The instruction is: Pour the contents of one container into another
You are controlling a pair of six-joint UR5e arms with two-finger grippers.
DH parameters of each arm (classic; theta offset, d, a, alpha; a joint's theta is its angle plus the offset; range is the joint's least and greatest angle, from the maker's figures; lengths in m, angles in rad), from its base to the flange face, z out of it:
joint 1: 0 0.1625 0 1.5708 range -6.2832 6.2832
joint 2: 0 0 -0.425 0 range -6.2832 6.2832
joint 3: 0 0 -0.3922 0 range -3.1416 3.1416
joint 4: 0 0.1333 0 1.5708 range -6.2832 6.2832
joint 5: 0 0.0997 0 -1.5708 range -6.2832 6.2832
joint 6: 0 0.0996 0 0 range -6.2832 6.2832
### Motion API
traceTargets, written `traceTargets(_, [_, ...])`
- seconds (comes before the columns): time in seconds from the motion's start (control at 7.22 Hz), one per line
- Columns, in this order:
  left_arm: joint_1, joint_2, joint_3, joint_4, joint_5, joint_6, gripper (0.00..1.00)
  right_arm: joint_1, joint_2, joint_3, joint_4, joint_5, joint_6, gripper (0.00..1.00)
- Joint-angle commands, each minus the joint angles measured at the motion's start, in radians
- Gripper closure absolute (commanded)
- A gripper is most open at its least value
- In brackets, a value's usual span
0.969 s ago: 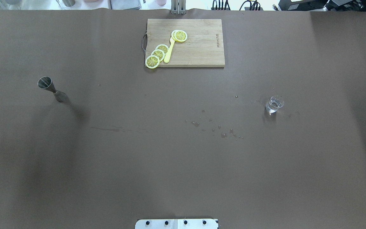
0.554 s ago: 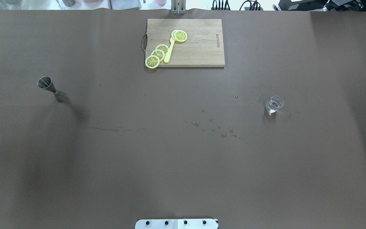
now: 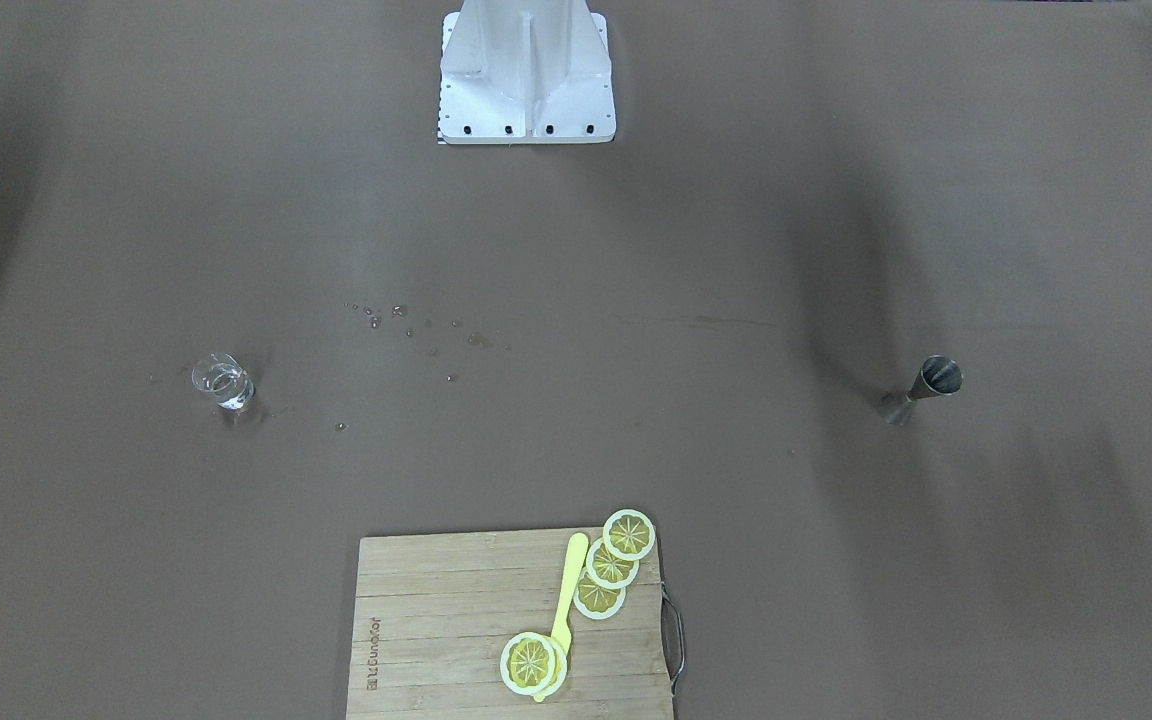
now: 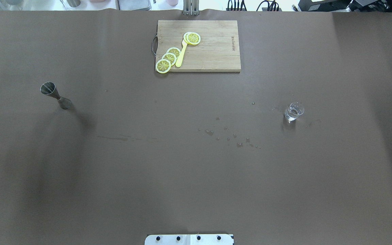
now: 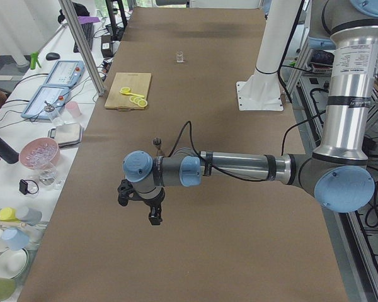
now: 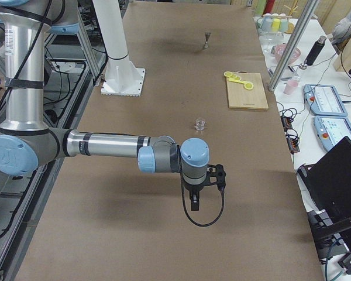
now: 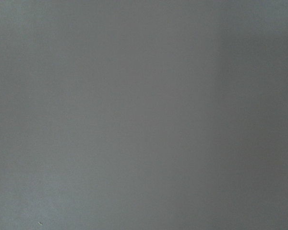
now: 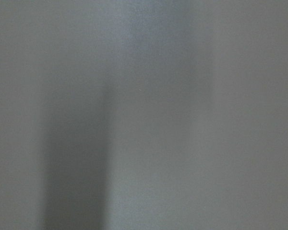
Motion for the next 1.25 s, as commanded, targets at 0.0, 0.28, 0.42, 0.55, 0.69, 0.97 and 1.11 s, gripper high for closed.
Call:
traceTargets(0.0, [-0.002, 0.035, -0.097, 0.030, -0.088, -0.054, 0.01, 0.000, -0.008, -0.003, 0.017, 0.007, 0.001, 0.00])
traceTargets(0.28, [-0.001, 0.105, -0.275, 0.067, -0.090, -0.223, 0.01, -0.003, 0.007, -0.004, 0.022, 0.009, 0.001, 0.00])
traceTargets(0.42, [0.001, 0.141, -0.353, 0.076, -0.090, -0.303, 0.01, -0.003, 0.019, -0.017, 0.072, 0.007, 0.001, 0.00])
traceTargets(0.55, [0.016, 0.130, -0.381, 0.066, -0.092, -0.461, 0.01, -0.005, 0.012, -0.026, 0.104, 0.006, 0.001, 0.00])
traceTargets(0.69, [0.033, 0.129, -0.413, 0.064, -0.093, -0.531, 0.01, -0.005, 0.012, -0.038, 0.120, 0.007, 0.001, 0.00])
traceTargets(0.97, [0.088, 0.129, -0.496, 0.066, -0.095, -0.636, 0.01, -0.008, 0.012, -0.038, 0.128, 0.010, -0.001, 0.00])
traceTargets(1.11, [0.131, 0.132, -0.538, 0.066, -0.093, -0.677, 0.01, -0.008, 0.012, -0.038, 0.158, 0.010, -0.005, 0.00])
